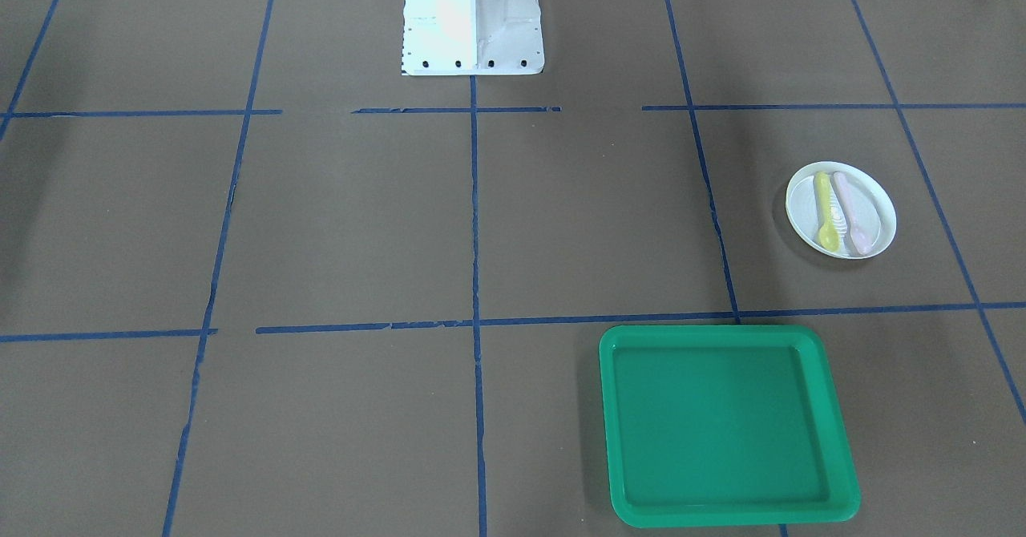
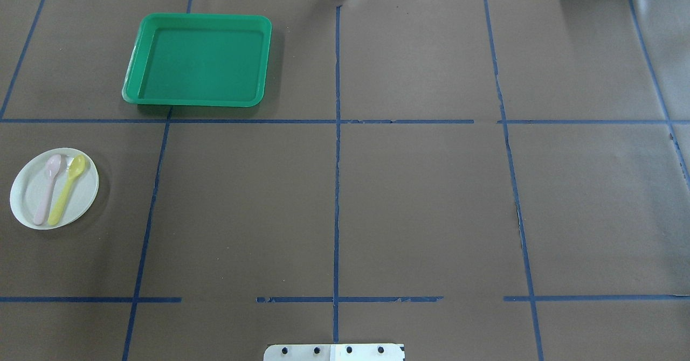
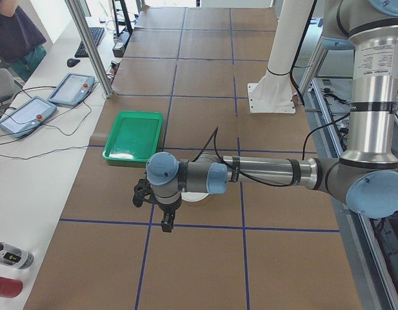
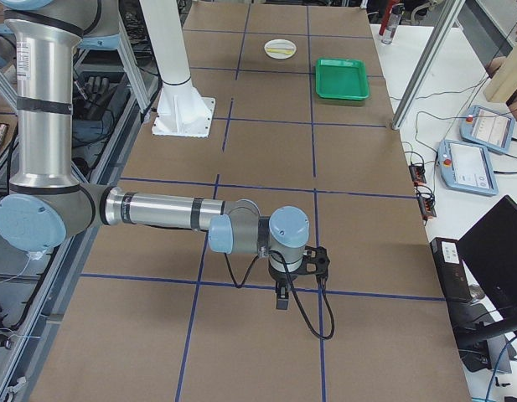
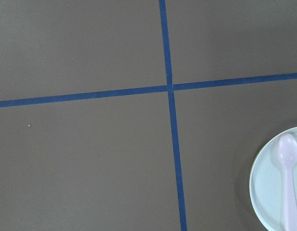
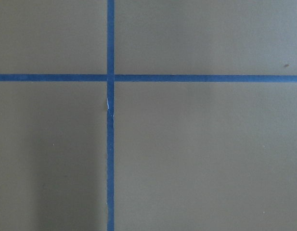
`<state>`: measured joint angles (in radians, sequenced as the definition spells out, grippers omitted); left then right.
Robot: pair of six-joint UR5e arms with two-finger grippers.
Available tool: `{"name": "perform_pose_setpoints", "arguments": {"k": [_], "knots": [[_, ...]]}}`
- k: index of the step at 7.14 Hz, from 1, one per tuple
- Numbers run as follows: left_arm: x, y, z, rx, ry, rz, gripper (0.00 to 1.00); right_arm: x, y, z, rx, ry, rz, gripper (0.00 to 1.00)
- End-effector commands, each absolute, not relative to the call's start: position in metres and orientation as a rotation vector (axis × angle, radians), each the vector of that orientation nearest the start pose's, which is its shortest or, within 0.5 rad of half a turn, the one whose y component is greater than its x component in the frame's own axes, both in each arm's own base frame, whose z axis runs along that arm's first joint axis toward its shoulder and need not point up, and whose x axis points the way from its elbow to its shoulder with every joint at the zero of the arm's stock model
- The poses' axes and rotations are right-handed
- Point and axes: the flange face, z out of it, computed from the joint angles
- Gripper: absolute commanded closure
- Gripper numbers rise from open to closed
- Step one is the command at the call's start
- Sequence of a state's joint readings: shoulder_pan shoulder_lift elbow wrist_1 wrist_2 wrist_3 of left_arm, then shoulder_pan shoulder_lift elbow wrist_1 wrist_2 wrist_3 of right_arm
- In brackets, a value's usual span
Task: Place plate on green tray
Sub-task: 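Move the left gripper toward the edge of the white plate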
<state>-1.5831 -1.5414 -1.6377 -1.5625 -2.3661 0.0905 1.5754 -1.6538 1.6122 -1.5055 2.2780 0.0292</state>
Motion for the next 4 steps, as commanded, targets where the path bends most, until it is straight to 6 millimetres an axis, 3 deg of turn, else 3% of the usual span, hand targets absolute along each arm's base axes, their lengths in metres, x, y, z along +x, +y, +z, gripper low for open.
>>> {"name": "perform_pose_setpoints", "arguments": {"k": [1, 3, 4], "knots": [[-0.068, -0.48, 0.637, 0.075, 0.793, 0.092, 0.0, 0.071, -0.458, 0.676, 0.015, -0.707, 0.024, 0.0], [-0.067, -0.489, 0.624, 0.096, 0.794, 0.096, 0.0, 0.071, -0.458, 0.676, 0.013, -0.707, 0.024, 0.0], [-0.068, -0.495, 0.601, 0.131, 0.791, 0.091, 0.0, 0.071, -0.458, 0.676, 0.013, -0.707, 0.024, 0.0]]}}
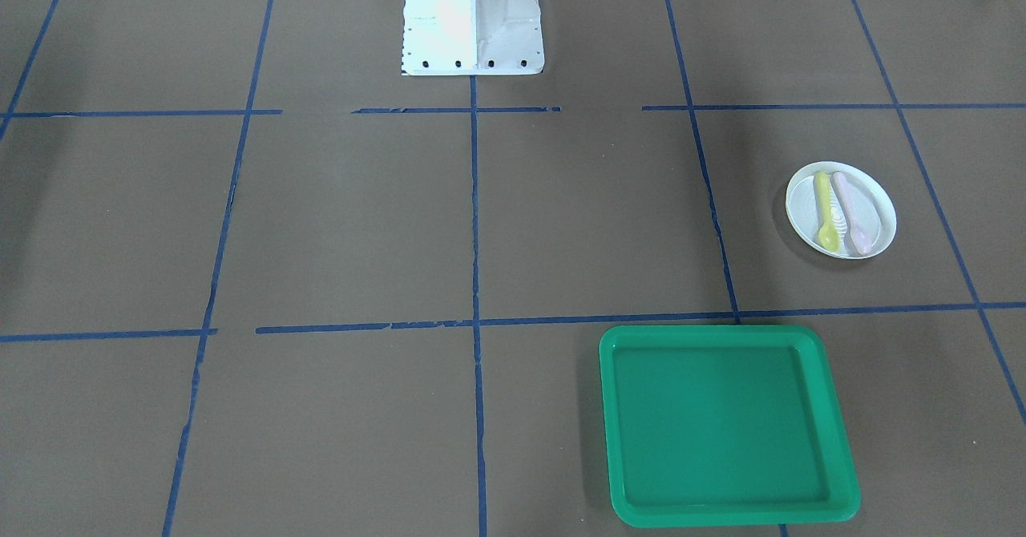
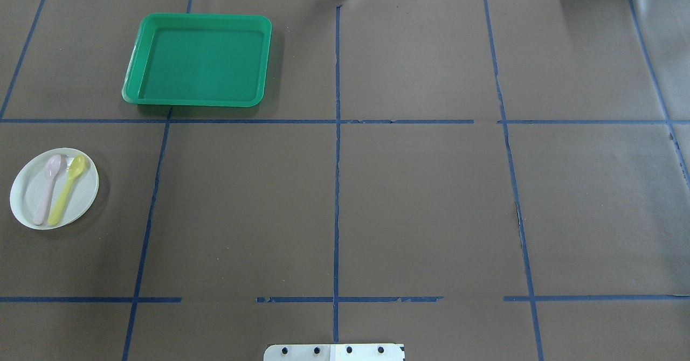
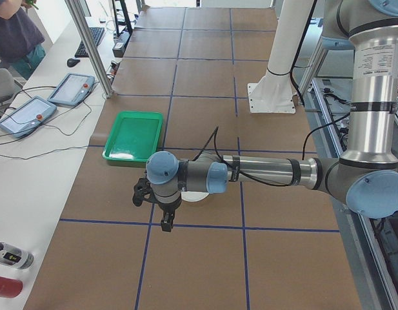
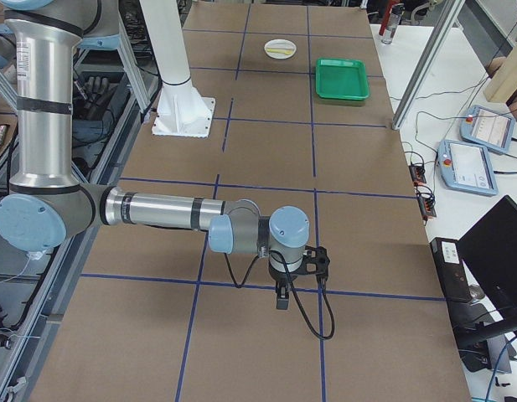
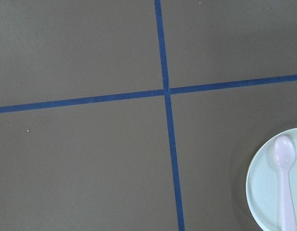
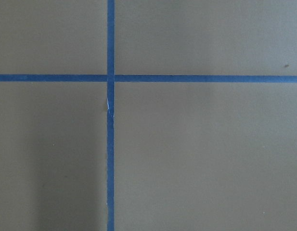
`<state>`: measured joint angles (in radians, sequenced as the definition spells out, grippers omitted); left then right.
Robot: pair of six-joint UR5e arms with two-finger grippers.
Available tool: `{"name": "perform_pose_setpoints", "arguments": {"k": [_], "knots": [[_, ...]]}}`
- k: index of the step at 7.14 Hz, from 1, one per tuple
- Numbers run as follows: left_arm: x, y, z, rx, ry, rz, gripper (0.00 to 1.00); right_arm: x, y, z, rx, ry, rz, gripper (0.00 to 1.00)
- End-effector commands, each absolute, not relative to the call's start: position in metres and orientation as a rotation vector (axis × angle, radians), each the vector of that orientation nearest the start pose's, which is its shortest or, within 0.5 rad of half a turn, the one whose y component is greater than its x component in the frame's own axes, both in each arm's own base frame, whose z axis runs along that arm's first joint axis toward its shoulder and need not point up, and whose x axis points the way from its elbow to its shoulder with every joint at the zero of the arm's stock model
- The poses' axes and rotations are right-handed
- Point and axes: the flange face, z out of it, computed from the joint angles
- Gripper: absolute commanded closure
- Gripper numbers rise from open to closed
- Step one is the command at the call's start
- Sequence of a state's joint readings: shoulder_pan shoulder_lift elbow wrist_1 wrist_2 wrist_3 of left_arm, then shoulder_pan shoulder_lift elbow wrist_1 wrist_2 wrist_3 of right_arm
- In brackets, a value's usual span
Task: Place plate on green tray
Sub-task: 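Move the left gripper toward the edge of the white plate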
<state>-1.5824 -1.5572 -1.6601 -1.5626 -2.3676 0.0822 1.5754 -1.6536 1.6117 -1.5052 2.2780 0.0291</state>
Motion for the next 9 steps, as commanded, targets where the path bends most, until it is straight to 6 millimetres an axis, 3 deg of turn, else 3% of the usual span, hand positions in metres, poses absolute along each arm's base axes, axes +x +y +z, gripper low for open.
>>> {"name": "perform_pose_setpoints", "arguments": {"k": [1, 2, 3, 5, 6, 8, 9], "knots": [[-0.058, -0.499, 0.582, 0.111, 0.798, 0.006, 0.0, 0.071, -0.458, 0.676, 0.013, -0.707, 0.024, 0.0], [-0.021, -0.499, 0.573, 0.099, 0.808, 0.011, 0.0, 0.071, -0.458, 0.676, 0.013, -0.707, 0.026, 0.0], [0.009, -0.496, 0.582, 0.086, 0.818, 0.023, 0.0, 0.071, -0.458, 0.676, 0.013, -0.707, 0.024, 0.0], [0.051, -0.474, 0.622, 0.103, 0.852, 0.001, 0.0, 0.071, -0.458, 0.676, 0.012, -0.707, 0.025, 0.0], [0.078, -0.47, 0.642, 0.085, 0.869, -0.004, 0.0, 0.071, -0.458, 0.676, 0.013, -0.707, 0.024, 0.0], [0.113, -0.459, 0.675, 0.067, 0.892, -0.006, 0.0, 0.071, -0.458, 0.676, 0.013, -0.707, 0.024, 0.0], [0.131, -0.457, 0.676, 0.081, 0.863, -0.027, 0.0, 0.071, -0.458, 0.676, 0.012, -0.707, 0.025, 0.0]]}}
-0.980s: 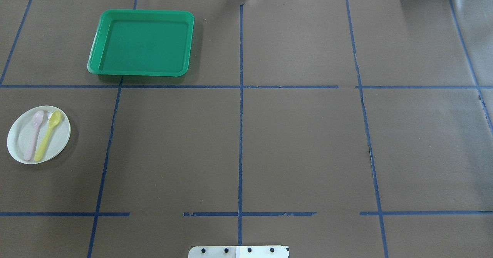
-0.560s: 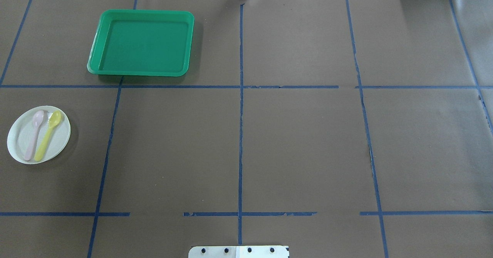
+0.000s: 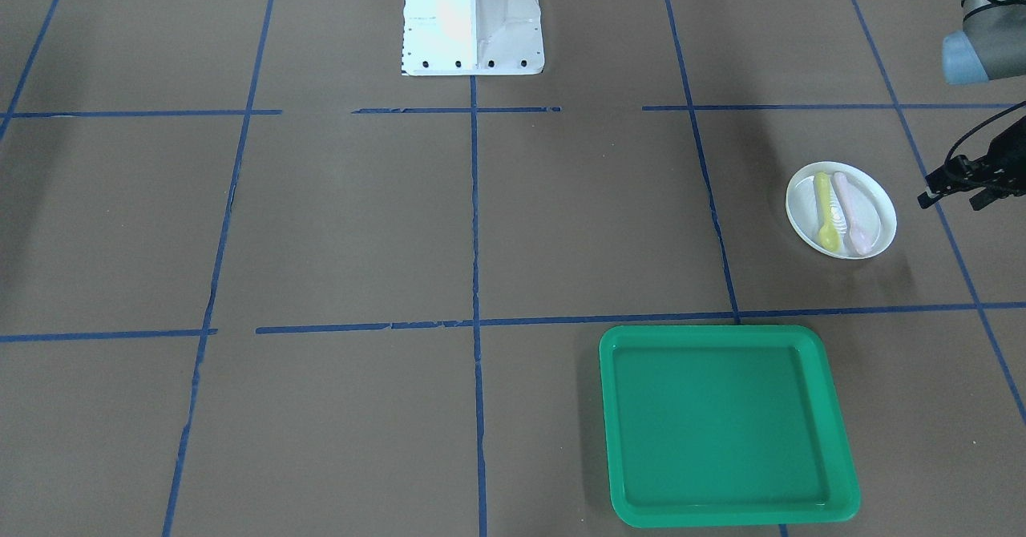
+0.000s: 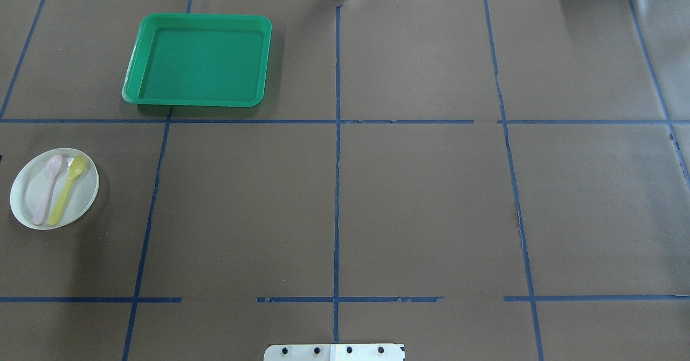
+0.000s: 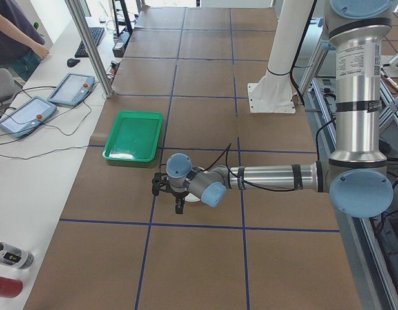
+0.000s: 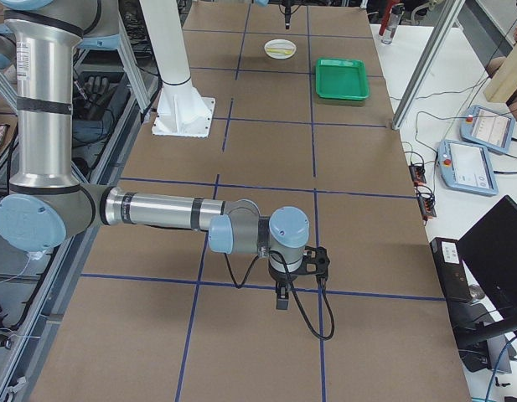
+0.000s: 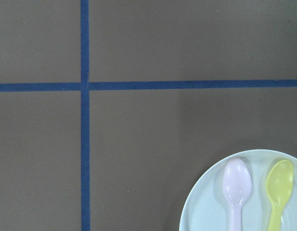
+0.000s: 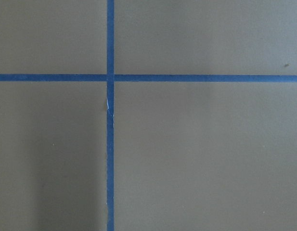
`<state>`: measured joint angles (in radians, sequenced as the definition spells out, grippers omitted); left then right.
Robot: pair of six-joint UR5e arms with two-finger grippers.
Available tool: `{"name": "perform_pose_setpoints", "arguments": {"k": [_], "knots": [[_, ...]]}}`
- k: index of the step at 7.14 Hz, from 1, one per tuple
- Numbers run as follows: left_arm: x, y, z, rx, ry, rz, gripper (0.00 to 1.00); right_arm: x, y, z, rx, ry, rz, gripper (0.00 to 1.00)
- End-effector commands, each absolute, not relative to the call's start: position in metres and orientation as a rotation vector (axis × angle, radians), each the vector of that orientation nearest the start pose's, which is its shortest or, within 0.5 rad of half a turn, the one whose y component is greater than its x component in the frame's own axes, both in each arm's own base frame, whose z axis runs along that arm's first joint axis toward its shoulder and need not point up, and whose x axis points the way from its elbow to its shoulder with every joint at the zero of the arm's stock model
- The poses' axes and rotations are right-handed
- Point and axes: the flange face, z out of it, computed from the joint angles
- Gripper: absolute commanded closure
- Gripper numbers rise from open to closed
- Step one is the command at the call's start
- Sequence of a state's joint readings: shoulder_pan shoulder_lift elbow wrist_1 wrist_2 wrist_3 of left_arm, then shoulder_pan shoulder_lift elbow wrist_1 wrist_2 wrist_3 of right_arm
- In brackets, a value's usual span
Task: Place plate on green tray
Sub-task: 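Move the left gripper toward the edge of the white plate, then lower the left gripper and close it on the white plate's rim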
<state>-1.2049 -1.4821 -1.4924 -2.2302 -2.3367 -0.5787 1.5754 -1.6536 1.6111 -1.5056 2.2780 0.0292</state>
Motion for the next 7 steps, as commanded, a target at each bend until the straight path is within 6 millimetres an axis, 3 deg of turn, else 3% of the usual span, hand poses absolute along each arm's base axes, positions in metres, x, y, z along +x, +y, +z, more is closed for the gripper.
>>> {"name": "perform_pose_setpoints", "arguments": {"k": [1, 3, 5, 7], "knots": [[0.143, -0.456, 0.676, 0.072, 0.86, -0.014, 0.0, 0.071, -0.458, 0.676, 0.012, -0.707, 0.025, 0.0], [0.163, -0.453, 0.677, 0.052, 0.86, 0.022, 0.0, 0.071, -0.458, 0.676, 0.012, -0.707, 0.025, 0.0], [0.167, -0.451, 0.677, 0.048, 0.859, 0.032, 0.03, 0.071, -0.458, 0.676, 0.012, -0.707, 0.025, 0.0], [0.167, -0.45, 0.684, 0.039, 0.853, 0.035, 0.18, 0.071, -0.458, 0.676, 0.015, -0.707, 0.024, 0.0]]}}
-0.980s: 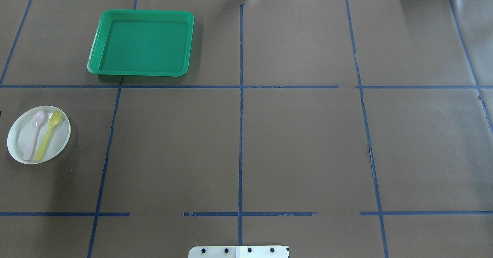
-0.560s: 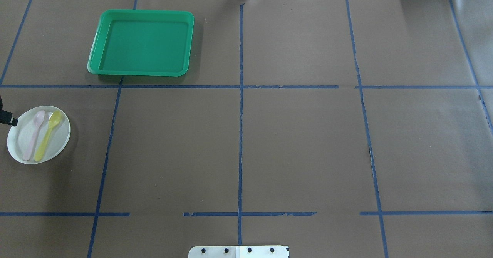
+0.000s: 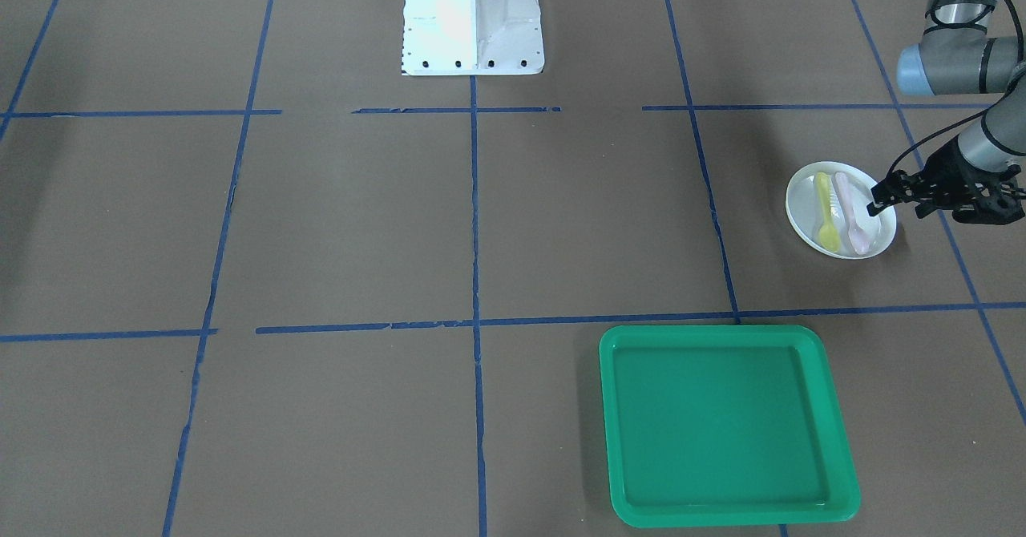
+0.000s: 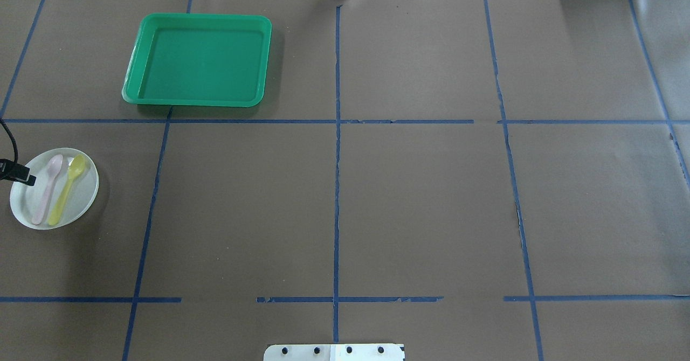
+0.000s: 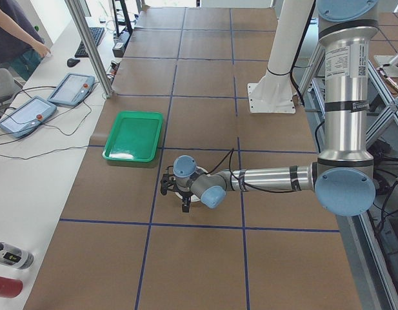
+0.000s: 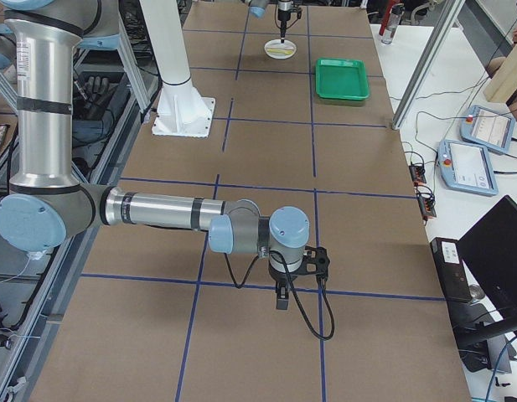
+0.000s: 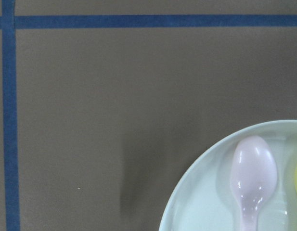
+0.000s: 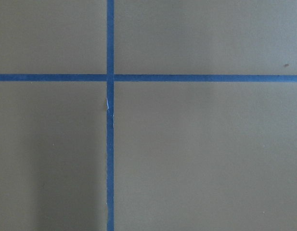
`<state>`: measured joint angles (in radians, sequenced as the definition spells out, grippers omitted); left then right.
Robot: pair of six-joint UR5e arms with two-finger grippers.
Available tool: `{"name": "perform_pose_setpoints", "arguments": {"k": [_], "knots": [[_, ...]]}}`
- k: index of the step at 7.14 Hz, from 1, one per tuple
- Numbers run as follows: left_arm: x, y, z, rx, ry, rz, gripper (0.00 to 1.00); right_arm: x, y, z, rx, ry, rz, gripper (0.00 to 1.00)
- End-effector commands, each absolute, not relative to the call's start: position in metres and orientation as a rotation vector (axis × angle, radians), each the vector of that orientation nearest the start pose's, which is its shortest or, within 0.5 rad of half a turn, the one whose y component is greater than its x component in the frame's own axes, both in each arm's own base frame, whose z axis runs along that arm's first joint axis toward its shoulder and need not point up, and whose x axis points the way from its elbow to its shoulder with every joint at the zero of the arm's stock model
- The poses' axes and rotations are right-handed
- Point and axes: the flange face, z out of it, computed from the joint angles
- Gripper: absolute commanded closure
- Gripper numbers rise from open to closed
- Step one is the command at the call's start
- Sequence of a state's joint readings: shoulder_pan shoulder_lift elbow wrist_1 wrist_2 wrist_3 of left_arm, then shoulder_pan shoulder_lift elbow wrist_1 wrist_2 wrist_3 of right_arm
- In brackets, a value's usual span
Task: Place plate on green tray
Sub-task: 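Lower the left gripper and close it on the white plate's rim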
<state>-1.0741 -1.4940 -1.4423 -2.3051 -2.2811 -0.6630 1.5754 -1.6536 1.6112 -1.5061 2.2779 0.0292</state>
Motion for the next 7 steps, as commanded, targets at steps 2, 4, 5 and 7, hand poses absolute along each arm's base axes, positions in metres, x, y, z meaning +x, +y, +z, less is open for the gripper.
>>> {"name": "perform_pose_setpoints", "arguments": {"k": [2, 4, 5, 7], "knots": [[0.1671, -0.4498, 0.6843, 0.041, 0.853, 0.037, 0.26, 0.0707, -0.4579, 0.6755, 0.015, -0.707, 0.024, 0.0], [0.1671, -0.4498, 0.6843, 0.041, 0.853, 0.037, 0.26, 0.0707, -0.4578, 0.6757, 0.013, -0.707, 0.024, 0.0], [0.1671, -0.4498, 0.6843, 0.04, 0.853, 0.036, 0.27, 0.0707, -0.4577, 0.6764, 0.012, -0.707, 0.025, 0.0], [0.172, -0.448, 0.6836, 0.033, 0.855, 0.044, 0.29, 0.0707, -0.4578, 0.6757, 0.013, -0.707, 0.024, 0.0]]}}
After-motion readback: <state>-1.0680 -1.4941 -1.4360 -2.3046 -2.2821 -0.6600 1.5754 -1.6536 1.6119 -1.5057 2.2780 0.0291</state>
